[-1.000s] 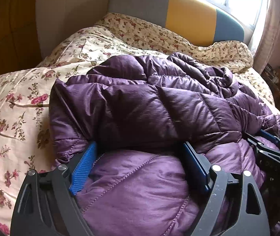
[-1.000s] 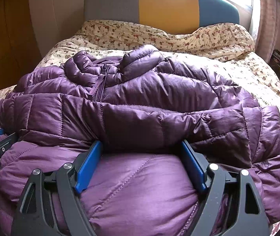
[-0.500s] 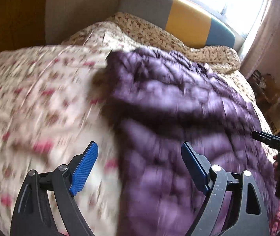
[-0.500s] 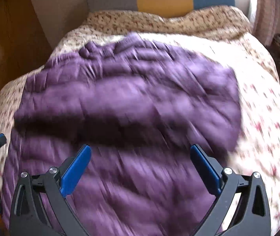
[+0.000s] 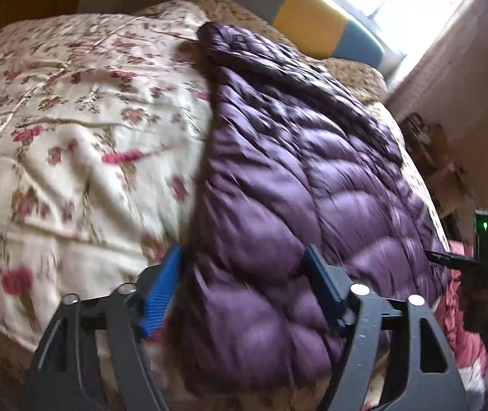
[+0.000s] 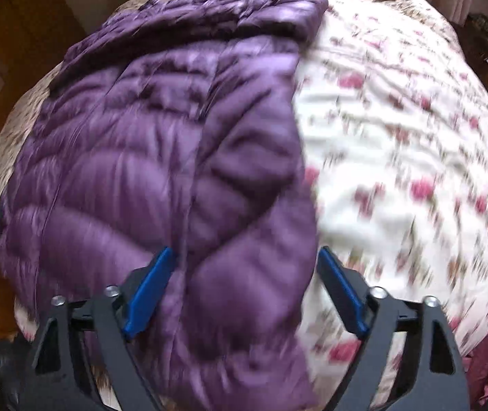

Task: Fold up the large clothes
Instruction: 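Grasp the folded jacket edge with the right tool while the left tool grasps it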

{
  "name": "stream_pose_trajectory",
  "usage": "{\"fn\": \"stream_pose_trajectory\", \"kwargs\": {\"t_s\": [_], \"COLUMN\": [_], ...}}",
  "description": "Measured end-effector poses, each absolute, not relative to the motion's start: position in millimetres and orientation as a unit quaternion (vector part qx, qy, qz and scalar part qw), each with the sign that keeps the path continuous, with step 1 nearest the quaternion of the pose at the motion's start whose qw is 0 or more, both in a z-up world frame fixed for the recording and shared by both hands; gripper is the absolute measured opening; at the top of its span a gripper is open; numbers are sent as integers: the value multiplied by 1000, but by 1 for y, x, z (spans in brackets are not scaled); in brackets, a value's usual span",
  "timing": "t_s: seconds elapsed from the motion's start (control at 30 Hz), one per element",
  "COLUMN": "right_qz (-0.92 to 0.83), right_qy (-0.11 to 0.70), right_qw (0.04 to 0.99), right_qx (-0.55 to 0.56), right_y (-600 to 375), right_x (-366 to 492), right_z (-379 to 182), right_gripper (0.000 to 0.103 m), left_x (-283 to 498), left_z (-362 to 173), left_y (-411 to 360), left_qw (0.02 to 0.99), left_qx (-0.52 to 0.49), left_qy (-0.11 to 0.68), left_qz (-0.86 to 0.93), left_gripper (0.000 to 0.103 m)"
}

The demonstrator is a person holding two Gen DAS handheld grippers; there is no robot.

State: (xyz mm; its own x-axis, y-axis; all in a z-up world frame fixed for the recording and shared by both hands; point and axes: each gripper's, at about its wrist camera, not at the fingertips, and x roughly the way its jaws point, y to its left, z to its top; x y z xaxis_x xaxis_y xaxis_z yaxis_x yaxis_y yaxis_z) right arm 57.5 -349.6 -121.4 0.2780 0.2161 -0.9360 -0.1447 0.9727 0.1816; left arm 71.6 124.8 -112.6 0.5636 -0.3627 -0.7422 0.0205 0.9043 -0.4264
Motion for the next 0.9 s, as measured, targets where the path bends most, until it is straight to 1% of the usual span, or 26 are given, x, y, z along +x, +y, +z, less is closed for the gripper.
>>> {"fn": "stream_pose_trajectory", "kwargs": {"t_s": [0.03, 0.07, 0.1, 0.13, 0.17, 0.2, 0.23, 0.3, 0.33, 0.43, 0.47, 0.53, 0.7, 0.9], "right_qz": [124, 136, 146, 152, 156, 159, 162, 168, 171, 176, 178, 177, 160, 128], "right_qy": [588, 584, 581, 576, 572, 568, 562, 547, 539, 510, 497, 477, 435, 415], "right_qw": [799, 799, 800, 803, 805, 808, 811, 820, 824, 841, 848, 860, 885, 900], "right_qx": [32, 32, 29, 18, 1, -8, -18, -32, -35, -39, -38, -41, -48, -28], "right_y": [-349, -348, -345, -341, -335, -333, -331, -328, -325, -321, -321, -314, -292, -285], "right_x": [50, 47, 46, 44, 42, 41, 40, 40, 43, 53, 58, 68, 121, 195], "right_z": [-119, -115, -111, -106, -100, -96, -89, -74, -67, -41, -31, -18, 6, 12], "right_gripper": [64, 46, 27, 22, 15, 11, 10, 9, 9, 8, 8, 8, 8, 7], "left_x": [67, 65, 61, 59, 58, 58, 59, 61, 63, 69, 74, 87, 129, 202], "left_z": [-114, -115, -115, -115, -116, -114, -109, -97, -90, -69, -61, -48, -21, -2], "left_y": [122, 121, 118, 118, 120, 121, 121, 123, 124, 123, 121, 120, 119, 126], "left_qw": [861, 859, 858, 856, 854, 853, 855, 861, 865, 877, 881, 888, 902, 910], "left_qx": [-193, -194, -192, -196, -205, -210, -209, -206, -204, -195, -189, -180, -173, -166], "left_qy": [456, 458, 460, 460, 459, 458, 453, 441, 434, 409, 402, 388, 357, 347], "left_qz": [-120, -122, -126, -131, -137, -139, -143, -147, -150, -162, -165, -170, -171, -157], "left_gripper": [57, 50, 37, 22, 19, 15, 13, 12, 9, 9, 7, 6, 6, 5]}}
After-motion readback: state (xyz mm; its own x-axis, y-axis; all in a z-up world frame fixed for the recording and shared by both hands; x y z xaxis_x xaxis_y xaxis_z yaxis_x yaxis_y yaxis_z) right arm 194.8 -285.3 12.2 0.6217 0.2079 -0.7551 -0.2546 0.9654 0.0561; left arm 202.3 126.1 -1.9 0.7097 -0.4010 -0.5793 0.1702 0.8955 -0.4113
